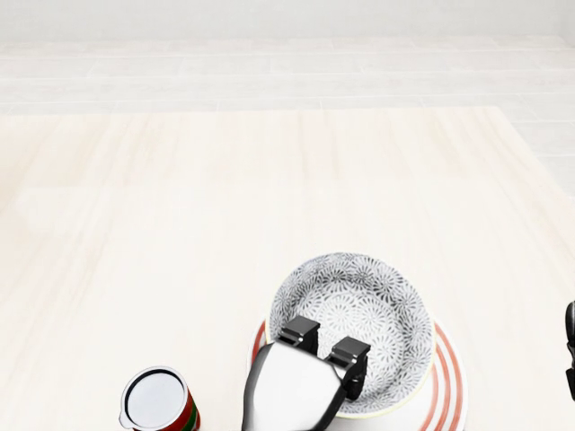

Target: Put the bowl on the plate.

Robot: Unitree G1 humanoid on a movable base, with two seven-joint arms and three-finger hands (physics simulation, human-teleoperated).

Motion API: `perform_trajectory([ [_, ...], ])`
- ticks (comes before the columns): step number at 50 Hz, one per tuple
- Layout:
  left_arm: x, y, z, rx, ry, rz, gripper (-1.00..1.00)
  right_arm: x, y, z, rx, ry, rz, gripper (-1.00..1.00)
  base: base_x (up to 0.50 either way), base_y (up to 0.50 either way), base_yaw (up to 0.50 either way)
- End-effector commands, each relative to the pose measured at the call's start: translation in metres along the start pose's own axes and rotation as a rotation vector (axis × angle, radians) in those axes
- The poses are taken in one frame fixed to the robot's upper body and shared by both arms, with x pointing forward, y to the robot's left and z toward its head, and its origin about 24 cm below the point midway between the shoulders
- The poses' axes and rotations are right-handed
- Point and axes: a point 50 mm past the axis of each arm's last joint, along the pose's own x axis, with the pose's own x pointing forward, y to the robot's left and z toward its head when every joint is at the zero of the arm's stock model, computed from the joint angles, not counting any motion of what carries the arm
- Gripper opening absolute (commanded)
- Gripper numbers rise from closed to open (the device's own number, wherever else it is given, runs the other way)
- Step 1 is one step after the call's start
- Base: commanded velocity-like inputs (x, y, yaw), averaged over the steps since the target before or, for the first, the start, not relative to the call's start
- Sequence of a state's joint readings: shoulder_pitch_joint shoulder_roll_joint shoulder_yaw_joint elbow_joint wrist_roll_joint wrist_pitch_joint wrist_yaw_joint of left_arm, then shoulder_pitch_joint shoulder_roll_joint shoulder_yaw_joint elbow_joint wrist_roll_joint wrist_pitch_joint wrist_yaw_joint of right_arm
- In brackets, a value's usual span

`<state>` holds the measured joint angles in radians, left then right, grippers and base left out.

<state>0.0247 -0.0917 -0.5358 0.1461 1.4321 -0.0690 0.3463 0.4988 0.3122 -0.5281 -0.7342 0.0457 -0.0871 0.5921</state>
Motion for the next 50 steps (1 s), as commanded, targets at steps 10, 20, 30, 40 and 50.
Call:
perform_trajectory([
  [10, -0.004, -0.004, 0.0, 0.004, -0.009, 0.033, -1.0, 0.002, -0.001, 0.002, -0.008, 0.0, -0.002, 1.0, 0.0, 0.0, 0.0],
  [20, -0.006, -0.007, -0.001, 0.007, -0.011, 0.031, -1.0, 0.002, -0.001, 0.005, -0.014, -0.001, -0.006, 1.0, 0.0, 0.0, 0.0],
  [30, -0.011, -0.011, -0.001, 0.013, -0.013, 0.027, -1.0, 0.003, -0.001, 0.003, -0.012, 0.001, -0.005, 1.0, 0.0, 0.0, 0.0],
  [40, -0.01, -0.014, -0.002, 0.016, -0.011, 0.023, -1.0, 0.003, -0.001, 0.001, -0.008, 0.002, -0.005, 1.0, 0.0, 0.0, 0.0],
  [50, -0.011, -0.021, -0.003, 0.018, -0.007, 0.013, -1.0, 0.004, 0.0, -0.001, -0.006, 0.006, -0.003, 1.0, 0.0, 0.0, 0.0],
])
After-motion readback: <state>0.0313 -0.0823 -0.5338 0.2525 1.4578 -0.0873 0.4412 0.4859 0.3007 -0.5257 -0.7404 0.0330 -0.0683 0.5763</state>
